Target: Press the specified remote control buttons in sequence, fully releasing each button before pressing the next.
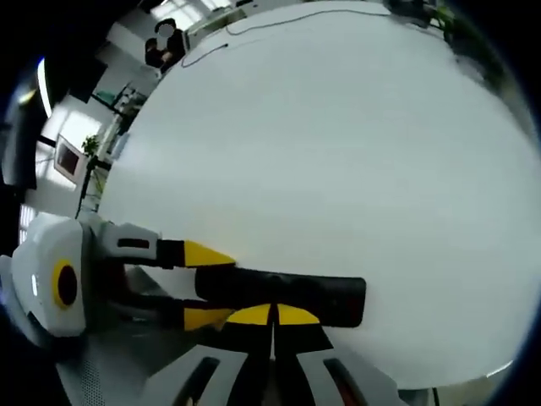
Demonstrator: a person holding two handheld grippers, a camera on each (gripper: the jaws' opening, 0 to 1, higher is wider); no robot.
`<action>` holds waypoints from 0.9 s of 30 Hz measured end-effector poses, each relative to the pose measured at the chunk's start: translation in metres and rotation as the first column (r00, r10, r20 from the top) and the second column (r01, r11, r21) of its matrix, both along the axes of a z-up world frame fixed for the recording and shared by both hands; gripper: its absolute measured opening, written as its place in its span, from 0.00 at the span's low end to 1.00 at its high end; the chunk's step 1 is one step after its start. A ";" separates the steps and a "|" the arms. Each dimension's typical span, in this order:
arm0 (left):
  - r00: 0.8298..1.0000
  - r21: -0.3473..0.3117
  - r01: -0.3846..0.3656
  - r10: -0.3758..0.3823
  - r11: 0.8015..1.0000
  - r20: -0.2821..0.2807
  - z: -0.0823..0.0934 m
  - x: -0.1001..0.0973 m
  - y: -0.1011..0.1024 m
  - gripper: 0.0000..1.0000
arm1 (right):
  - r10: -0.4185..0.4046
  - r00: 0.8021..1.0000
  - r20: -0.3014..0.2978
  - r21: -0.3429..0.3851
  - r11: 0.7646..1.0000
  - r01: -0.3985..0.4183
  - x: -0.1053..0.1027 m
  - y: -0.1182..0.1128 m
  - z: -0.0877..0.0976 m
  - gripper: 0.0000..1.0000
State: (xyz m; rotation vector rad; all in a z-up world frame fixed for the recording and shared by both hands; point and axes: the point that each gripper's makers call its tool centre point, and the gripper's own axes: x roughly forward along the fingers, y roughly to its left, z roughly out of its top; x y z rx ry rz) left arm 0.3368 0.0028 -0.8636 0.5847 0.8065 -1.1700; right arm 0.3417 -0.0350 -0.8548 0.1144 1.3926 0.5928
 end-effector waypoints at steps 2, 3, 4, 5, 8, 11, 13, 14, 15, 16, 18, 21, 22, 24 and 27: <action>1.000 -0.004 0.004 -0.004 1.000 -0.001 0.000 0.001 0.000 0.25 | 0.010 1.000 0.000 0.001 1.000 -0.010 0.000 0.000 0.000 0.00; 1.000 -0.006 0.010 -0.010 1.000 -0.001 0.000 0.001 0.000 0.25 | 0.009 1.000 -0.005 0.008 1.000 -0.009 0.000 0.000 0.001 0.00; 1.000 -0.011 0.024 -0.024 1.000 0.002 0.000 0.001 -0.001 0.25 | 0.009 1.000 -0.010 0.016 1.000 -0.008 -0.001 0.001 0.001 0.00; 1.000 -0.020 0.025 -0.025 0.999 0.002 0.000 0.001 -0.001 0.25 | -0.003 1.000 -0.031 0.052 0.999 0.005 -0.003 0.006 0.002 0.00; 1.000 -0.036 0.028 -0.027 0.999 0.009 0.000 0.001 0.000 0.25 | 0.010 0.999 -0.045 0.035 0.999 -0.008 -0.005 0.006 -0.001 0.00; 1.000 -0.047 0.028 -0.027 0.999 0.010 0.000 0.001 -0.001 0.25 | 0.013 0.999 -0.043 0.035 0.999 -0.012 -0.006 0.006 0.000 0.00; 1.000 -0.047 0.030 -0.030 0.998 0.009 0.000 0.001 -0.001 0.25 | 0.011 0.999 -0.044 0.029 1.000 -0.009 -0.005 0.002 -0.001 0.00; 0.999 -0.045 0.035 -0.034 0.998 0.012 0.000 0.001 -0.002 0.25 | 0.004 0.999 -0.047 0.033 0.999 -0.002 -0.004 -0.001 -0.001 0.00; 0.999 -0.044 0.037 -0.036 0.998 0.011 0.000 0.002 -0.002 0.25 | -0.004 0.999 -0.054 0.042 0.999 0.006 -0.003 -0.001 -0.001 0.00; 0.999 -0.043 0.039 -0.038 0.998 0.010 0.000 0.002 -0.002 0.25 | -0.008 0.998 -0.061 0.051 0.999 0.011 -0.003 0.000 -0.001 0.00; 0.999 -0.045 0.044 -0.044 0.998 0.009 0.000 0.001 -0.002 0.25 | 0.001 0.998 -0.057 0.050 0.999 0.002 -0.004 0.001 -0.001 0.00; 0.999 -0.051 0.045 -0.044 0.998 0.007 0.000 0.002 -0.001 0.25 | 0.026 0.999 -0.041 0.023 0.999 -0.025 -0.005 0.004 -0.001 0.00; 0.999 -0.053 0.045 -0.045 0.998 0.007 0.000 0.002 -0.001 0.25 | 0.030 0.999 -0.039 0.017 0.999 -0.030 -0.006 0.004 -0.002 0.00; 0.999 -0.054 0.051 -0.050 0.997 0.008 0.000 0.001 -0.002 0.25 | 0.014 0.999 -0.052 0.005 1.000 -0.014 -0.006 0.003 -0.004 0.00; 0.998 -0.050 0.056 -0.056 0.997 0.008 0.000 0.002 -0.003 0.25 | -0.031 0.995 -0.094 -0.034 0.999 0.028 -0.006 0.003 -0.005 0.00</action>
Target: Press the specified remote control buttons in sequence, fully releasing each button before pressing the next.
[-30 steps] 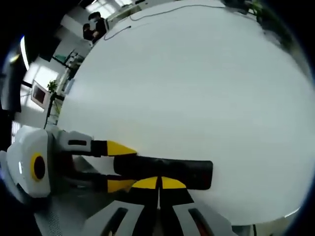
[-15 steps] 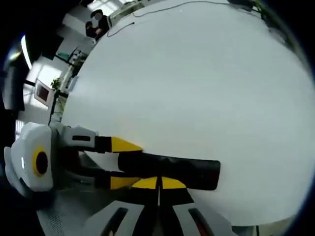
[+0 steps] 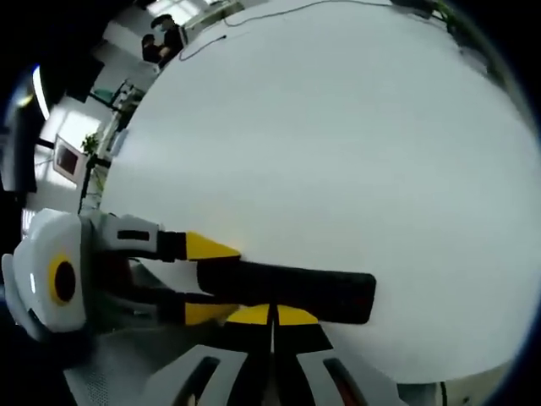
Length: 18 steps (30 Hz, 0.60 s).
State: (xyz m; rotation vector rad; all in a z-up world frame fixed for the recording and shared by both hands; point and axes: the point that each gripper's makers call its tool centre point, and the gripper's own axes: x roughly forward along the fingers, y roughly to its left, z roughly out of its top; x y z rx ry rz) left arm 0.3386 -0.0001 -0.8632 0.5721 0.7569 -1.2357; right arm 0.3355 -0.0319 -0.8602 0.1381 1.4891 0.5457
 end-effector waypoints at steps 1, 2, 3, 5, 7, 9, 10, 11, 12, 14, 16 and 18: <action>1.000 0.000 0.006 -0.006 1.000 -0.001 0.000 0.000 0.000 0.25 | -0.002 1.000 -0.005 -0.019 1.000 0.002 0.001 0.000 0.000 0.00; 1.000 0.000 0.005 -0.005 1.000 -0.001 0.000 0.000 -0.001 0.25 | 0.029 1.000 0.005 -0.048 0.998 -0.029 0.001 0.000 0.000 0.00; 1.000 0.000 0.007 -0.007 1.000 -0.001 0.000 0.000 -0.001 0.25 | 0.033 0.999 0.012 -0.059 0.998 -0.032 0.000 0.001 0.000 0.00; 1.000 0.002 0.010 -0.010 1.000 -0.001 0.000 0.001 0.000 0.25 | 0.012 0.999 0.036 -0.058 0.998 -0.009 -0.001 0.000 0.001 0.00; 1.000 0.005 0.015 -0.015 1.000 -0.001 0.000 0.001 -0.001 0.25 | -0.003 0.998 0.060 -0.031 1.000 0.005 -0.001 -0.001 0.001 0.00; 1.000 0.009 0.020 -0.020 1.000 -0.001 0.000 0.000 -0.001 0.25 | 0.007 0.999 0.044 -0.014 1.000 -0.006 0.000 -0.001 0.001 0.00; 1.000 0.011 0.026 -0.026 1.000 0.002 0.000 0.000 -0.001 0.25 | 0.008 0.999 0.033 -0.010 1.000 -0.008 0.001 -0.001 0.000 0.00; 1.000 0.012 0.031 -0.031 0.999 0.005 0.000 -0.001 -0.001 0.25 | -0.014 1.000 0.015 -0.003 1.000 0.015 0.001 -0.001 0.001 0.00; 0.999 0.014 0.034 -0.034 0.999 0.007 0.000 -0.001 0.000 0.25 | -0.031 0.999 0.010 0.009 0.999 0.031 0.001 0.000 0.001 0.00; 0.999 0.014 0.036 -0.036 0.999 0.005 0.000 -0.001 0.001 0.25 | -0.050 0.999 0.009 0.027 0.998 0.049 0.002 0.001 0.003 0.00; 0.999 0.013 0.039 -0.039 0.999 0.004 0.000 -0.001 0.001 0.25 | -0.061 0.997 0.045 0.059 0.997 0.059 0.009 0.005 0.007 0.00; 0.999 0.009 0.040 -0.040 0.999 0.002 0.000 0.000 0.000 0.25 | -0.069 0.995 0.075 0.104 0.993 0.061 0.015 0.011 0.012 0.00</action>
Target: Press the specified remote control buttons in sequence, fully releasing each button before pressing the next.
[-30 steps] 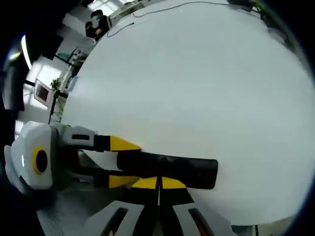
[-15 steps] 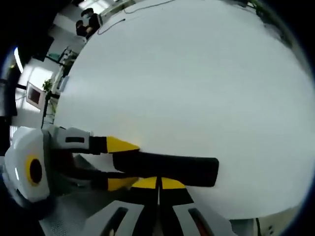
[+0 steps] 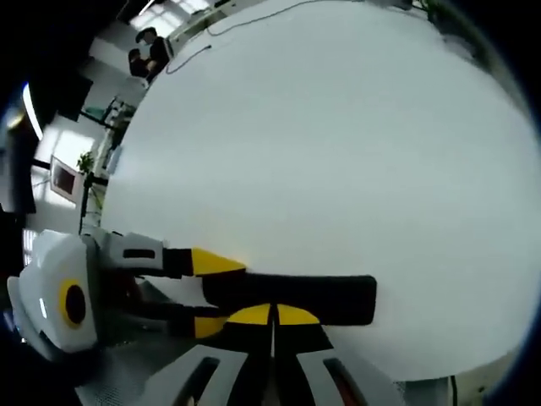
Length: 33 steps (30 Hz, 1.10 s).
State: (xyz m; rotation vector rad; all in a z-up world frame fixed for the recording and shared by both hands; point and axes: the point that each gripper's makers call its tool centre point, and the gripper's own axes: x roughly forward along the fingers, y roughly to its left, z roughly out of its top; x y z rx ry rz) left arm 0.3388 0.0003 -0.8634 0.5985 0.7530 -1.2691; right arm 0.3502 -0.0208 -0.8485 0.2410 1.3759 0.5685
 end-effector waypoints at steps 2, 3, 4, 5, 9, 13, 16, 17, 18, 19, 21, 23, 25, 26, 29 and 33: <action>1.000 -0.001 0.000 0.000 1.000 -0.002 0.000 0.000 0.000 0.25 | -0.011 1.000 -0.014 0.048 0.999 0.012 -0.001 0.007 0.002 0.00; 1.000 0.001 0.000 0.000 1.000 -0.003 0.000 0.000 0.000 0.25 | -0.009 0.999 -0.031 0.055 0.998 0.011 -0.003 0.008 0.001 0.00; 1.000 0.001 0.000 0.000 1.000 -0.003 0.000 0.000 0.000 0.25 | -0.008 0.999 -0.032 0.051 0.999 0.010 -0.004 0.008 0.000 0.00; 1.000 0.002 -0.001 0.001 1.000 -0.003 0.000 0.000 0.000 0.25 | -0.006 0.999 -0.032 0.047 0.999 0.008 -0.004 0.008 -0.001 0.00; 1.000 0.005 -0.003 0.003 1.000 -0.005 0.000 0.000 0.000 0.25 | 0.004 1.000 -0.014 0.035 0.999 -0.003 0.000 0.007 -0.002 0.00; 1.000 0.006 -0.002 0.002 1.000 -0.005 0.000 0.000 0.000 0.25 | 0.016 1.000 -0.020 0.033 0.999 -0.015 -0.004 0.010 -0.003 0.00; 1.000 0.005 -0.005 0.005 1.000 -0.007 -0.001 0.000 0.000 0.25 | 0.031 0.999 -0.018 0.024 0.999 -0.031 -0.004 0.011 -0.006 0.00; 1.000 0.003 -0.007 0.007 1.000 -0.008 -0.001 0.000 0.000 0.25 | 0.033 0.999 -0.019 0.023 0.999 -0.032 -0.004 0.010 -0.006 0.00; 1.000 0.002 -0.007 0.007 1.000 -0.007 0.000 0.000 0.000 0.25 | 0.032 0.999 -0.014 0.026 0.999 -0.032 -0.004 0.009 -0.006 0.00; 1.000 0.002 -0.007 0.007 1.000 -0.006 0.000 0.000 0.000 0.25 | 0.028 1.000 -0.014 0.025 0.999 -0.027 -0.004 0.009 -0.006 0.00; 1.000 -0.001 -0.008 0.008 1.000 -0.008 0.000 0.000 0.000 0.25 | 0.043 0.999 0.003 0.014 0.999 -0.043 -0.004 0.009 -0.006 0.00; 1.000 -0.004 -0.011 0.011 1.000 -0.010 0.000 0.000 0.000 0.25 | 0.054 0.998 0.013 0.005 0.999 -0.054 -0.004 0.010 -0.006 0.00; 1.000 -0.004 -0.010 0.010 1.000 -0.009 0.000 0.000 0.000 0.25 | 0.066 0.998 0.021 0.001 0.998 -0.066 -0.004 0.009 -0.006 0.00; 1.000 -0.003 -0.011 0.011 1.000 -0.009 0.000 0.000 -0.001 0.25 | 0.066 0.998 0.024 -0.006 0.998 -0.066 -0.004 0.008 -0.007 0.00; 1.000 0.002 -0.009 0.009 1.000 -0.004 0.000 0.000 0.000 0.25 | 0.072 0.997 0.033 -0.008 0.997 -0.072 -0.003 0.008 -0.007 0.00; 1.000 0.005 -0.011 0.011 1.000 -0.003 0.000 0.001 0.000 0.25 | 0.057 0.998 0.030 -0.006 0.998 -0.056 -0.002 0.006 -0.007 0.00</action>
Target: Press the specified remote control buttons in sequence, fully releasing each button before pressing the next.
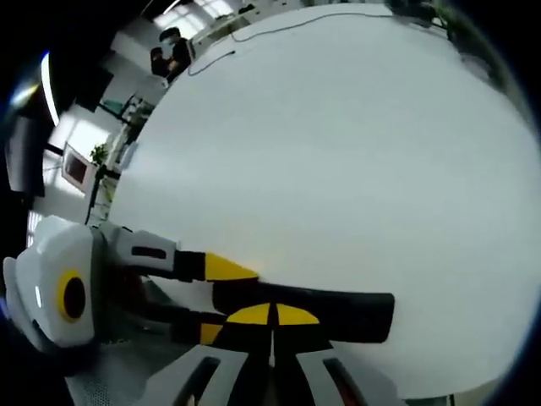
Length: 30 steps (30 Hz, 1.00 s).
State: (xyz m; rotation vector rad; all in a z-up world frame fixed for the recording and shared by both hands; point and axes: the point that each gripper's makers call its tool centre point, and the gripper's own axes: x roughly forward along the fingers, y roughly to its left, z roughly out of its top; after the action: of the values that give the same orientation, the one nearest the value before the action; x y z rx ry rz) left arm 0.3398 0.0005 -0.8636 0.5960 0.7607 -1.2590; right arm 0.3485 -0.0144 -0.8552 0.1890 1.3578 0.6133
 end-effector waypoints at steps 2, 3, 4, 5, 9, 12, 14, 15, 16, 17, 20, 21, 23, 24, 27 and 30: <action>1.000 0.001 -0.001 0.001 1.000 -0.001 0.000 0.000 0.000 0.25 | -0.004 1.000 0.000 0.000 1.000 0.004 0.000 -0.001 0.000 0.00; 1.000 0.001 -0.001 0.001 1.000 -0.001 0.000 0.000 0.000 0.25 | -0.006 1.000 -0.001 -0.001 1.000 0.006 0.000 -0.001 0.000 0.00; 1.000 0.000 -0.001 0.001 1.000 -0.001 0.000 0.000 0.000 0.25 | -0.011 1.000 -0.003 -0.004 1.000 0.011 0.001 -0.002 0.000 0.00; 1.000 0.000 -0.002 0.002 1.000 -0.001 0.000 0.000 0.000 0.25 | -0.014 1.000 -0.005 -0.004 1.000 0.014 0.001 -0.002 0.000 0.00; 1.000 0.001 0.000 0.000 1.000 -0.001 0.000 0.000 0.000 0.25 | -0.014 1.000 -0.010 -0.001 1.000 0.014 0.001 -0.003 0.000 0.00; 1.000 0.002 0.003 -0.003 1.000 -0.001 -0.001 0.001 0.000 0.25 | 0.011 1.000 -0.006 0.004 1.000 -0.011 0.001 -0.003 0.001 0.00; 1.000 0.003 0.005 -0.005 1.000 -0.001 -0.001 0.001 0.000 0.25 | -0.009 1.000 -0.019 0.013 1.000 0.009 0.001 -0.004 0.001 0.00; 1.000 0.002 0.004 -0.004 1.000 -0.001 0.000 0.001 0.000 0.25 | -0.010 1.000 -0.020 0.015 1.000 0.011 0.002 -0.003 0.001 0.00; 1.000 0.002 0.004 -0.004 1.000 -0.001 0.000 0.001 -0.001 0.25 | -0.007 1.000 -0.016 0.017 1.000 0.008 0.002 -0.003 0.002 0.00; 1.000 0.003 0.004 -0.004 1.000 0.000 0.000 0.001 -0.001 0.25 | -0.001 1.000 -0.010 0.022 1.000 0.001 0.002 -0.001 0.003 0.00; 1.000 0.004 0.005 -0.005 1.000 0.001 0.000 0.001 -0.001 0.25 | 0.016 1.000 -0.002 0.042 0.999 -0.016 0.001 0.006 0.007 0.00; 1.000 0.004 0.006 -0.006 1.000 0.001 0.000 0.001 -0.001 0.25 | 0.026 1.000 -0.008 0.045 0.999 -0.026 0.000 0.007 0.006 0.00; 1.000 0.004 0.006 -0.006 1.000 0.001 0.000 0.001 -0.001 0.25 | 0.033 0.999 -0.017 0.035 0.999 -0.033 -0.002 0.007 0.004 0.00; 1.000 0.004 0.006 -0.006 1.000 0.001 0.000 0.001 -0.001 0.25 | 0.036 0.999 -0.015 0.034 0.999 -0.036 -0.002 0.006 0.003 0.00; 1.000 0.004 0.005 -0.005 1.000 0.000 0.000 0.001 -0.001 0.25 | 0.033 0.999 -0.012 0.041 0.999 -0.033 -0.002 0.007 0.005 0.00; 1.000 0.004 0.005 -0.005 1.000 0.001 0.000 0.001 -0.001 0.25 | 0.053 0.999 -0.008 -0.008 0.999 -0.054 -0.003 0.003 -0.001 0.00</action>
State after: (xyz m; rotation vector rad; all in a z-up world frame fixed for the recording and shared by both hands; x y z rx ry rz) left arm 0.3407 -0.0008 -0.8638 0.6023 0.7621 -1.2620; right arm 0.3452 -0.0117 -0.8563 0.1490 1.3766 0.6522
